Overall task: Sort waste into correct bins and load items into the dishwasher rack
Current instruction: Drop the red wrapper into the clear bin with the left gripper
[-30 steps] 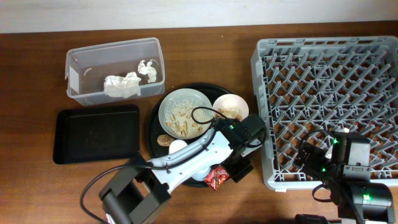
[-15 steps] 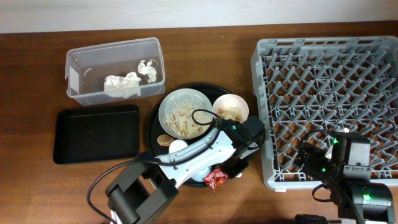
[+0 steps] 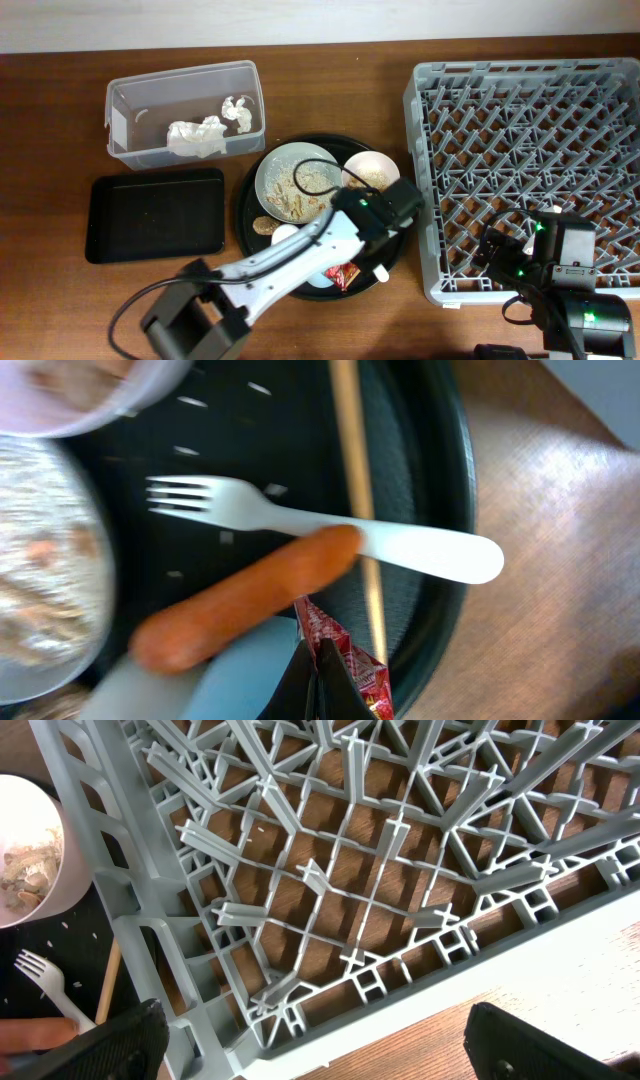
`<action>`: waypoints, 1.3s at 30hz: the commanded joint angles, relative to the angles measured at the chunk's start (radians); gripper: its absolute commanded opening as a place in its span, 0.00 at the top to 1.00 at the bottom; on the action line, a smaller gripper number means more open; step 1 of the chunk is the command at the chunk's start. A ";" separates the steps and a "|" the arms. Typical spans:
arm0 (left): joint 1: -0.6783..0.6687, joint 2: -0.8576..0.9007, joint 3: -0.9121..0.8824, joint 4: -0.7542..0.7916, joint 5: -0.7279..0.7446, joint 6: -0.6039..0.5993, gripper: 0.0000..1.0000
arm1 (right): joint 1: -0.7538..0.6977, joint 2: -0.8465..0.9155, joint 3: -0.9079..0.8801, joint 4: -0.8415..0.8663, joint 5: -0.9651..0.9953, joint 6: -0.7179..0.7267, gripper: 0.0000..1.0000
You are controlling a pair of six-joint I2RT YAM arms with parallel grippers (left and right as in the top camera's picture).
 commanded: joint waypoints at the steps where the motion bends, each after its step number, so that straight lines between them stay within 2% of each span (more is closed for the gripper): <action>1: 0.083 -0.097 0.026 0.014 -0.044 0.008 1.00 | 0.004 -0.005 0.015 0.003 0.016 0.013 0.02; 7: 0.318 -0.188 0.031 0.159 -0.095 0.013 1.00 | 0.005 -0.005 0.015 0.003 0.016 0.012 0.02; 11: 0.516 -0.190 0.031 0.330 -0.095 0.012 1.00 | 0.005 -0.005 0.015 0.003 0.016 0.012 0.02; 14: 0.710 -0.187 0.031 0.534 -0.095 0.012 1.00 | 0.005 -0.005 0.015 0.003 0.016 0.013 0.02; 18: 0.870 -0.130 0.031 0.684 -0.091 0.012 1.00 | 0.005 -0.005 0.015 0.003 0.016 0.013 0.02; 21: 0.937 -0.025 0.031 0.731 -0.084 0.012 0.98 | 0.005 -0.005 0.015 0.003 0.016 0.012 0.02; 22: 0.945 -0.001 0.031 0.729 -0.083 0.012 0.87 | 0.005 -0.005 0.015 0.003 0.016 0.012 0.02; 24: 0.947 0.019 0.031 0.728 -0.083 0.012 0.79 | 0.005 -0.005 0.015 0.003 0.016 0.012 0.02; 25: 0.946 0.020 0.031 0.728 -0.083 0.012 0.64 | 0.005 -0.005 0.015 0.003 0.016 0.012 0.02; 26: 0.946 0.019 0.031 0.728 -0.083 0.012 0.54 | 0.005 -0.005 0.015 0.003 0.015 0.012 0.02; 27: 0.946 0.012 0.031 0.714 -0.083 0.012 0.37 | 0.005 -0.005 0.015 0.004 0.000 0.012 0.02; 28: 0.946 -0.004 0.031 0.697 -0.083 0.012 0.27 | 0.005 -0.005 0.015 0.010 -0.020 0.013 0.02; 29: 0.947 -0.032 0.031 0.670 -0.083 0.012 0.20 | 0.005 -0.005 0.015 0.016 -0.030 0.013 0.02; 31: 0.947 -0.117 0.031 0.492 -0.054 0.011 0.04 | 0.005 -0.005 0.015 0.022 -0.091 -0.011 0.02; 33: 0.947 -0.205 0.031 0.227 0.006 -0.005 0.01 | 0.005 -0.005 0.023 0.037 -0.192 -0.055 0.02; 35: 0.948 -0.271 0.031 -0.046 0.004 -0.127 0.01 | 0.006 0.006 0.071 0.017 -0.268 -0.127 0.02; 37: 0.948 -0.308 0.031 -0.233 0.009 -0.195 0.01 | 0.006 0.047 0.148 -0.038 -0.297 -0.175 0.02; 39: 0.948 -0.328 0.031 -0.339 0.026 -0.194 0.01 | 0.006 0.124 0.250 -0.116 -0.314 -0.227 0.02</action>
